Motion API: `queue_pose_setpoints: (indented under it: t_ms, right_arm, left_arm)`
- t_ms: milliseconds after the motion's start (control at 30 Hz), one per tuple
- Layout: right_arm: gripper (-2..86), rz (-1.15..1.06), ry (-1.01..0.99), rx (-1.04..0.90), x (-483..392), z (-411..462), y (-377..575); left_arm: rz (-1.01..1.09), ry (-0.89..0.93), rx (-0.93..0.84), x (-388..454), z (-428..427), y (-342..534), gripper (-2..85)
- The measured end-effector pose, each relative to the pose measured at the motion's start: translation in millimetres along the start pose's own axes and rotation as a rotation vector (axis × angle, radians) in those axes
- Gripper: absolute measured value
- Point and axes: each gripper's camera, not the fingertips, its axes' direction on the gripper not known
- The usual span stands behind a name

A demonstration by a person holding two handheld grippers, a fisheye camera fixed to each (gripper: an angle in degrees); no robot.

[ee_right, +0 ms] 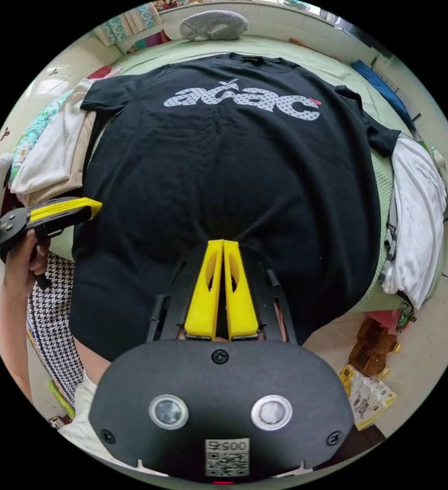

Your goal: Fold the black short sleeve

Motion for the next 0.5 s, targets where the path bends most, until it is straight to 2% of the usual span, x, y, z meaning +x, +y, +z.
queue_pose_setpoints:
  t_ms: [200,500]
  right_arm:
    - [-0.9,-0.010,-0.006,-0.020,4,0,6]
    - [-0.9,-0.054,-0.001,-0.036,12,1,16]
  left_arm:
    - [-0.033,-0.005,-0.031,10,6,5,-0.5]
    - [-0.117,-0.001,0.196,25,6,65,-0.2]
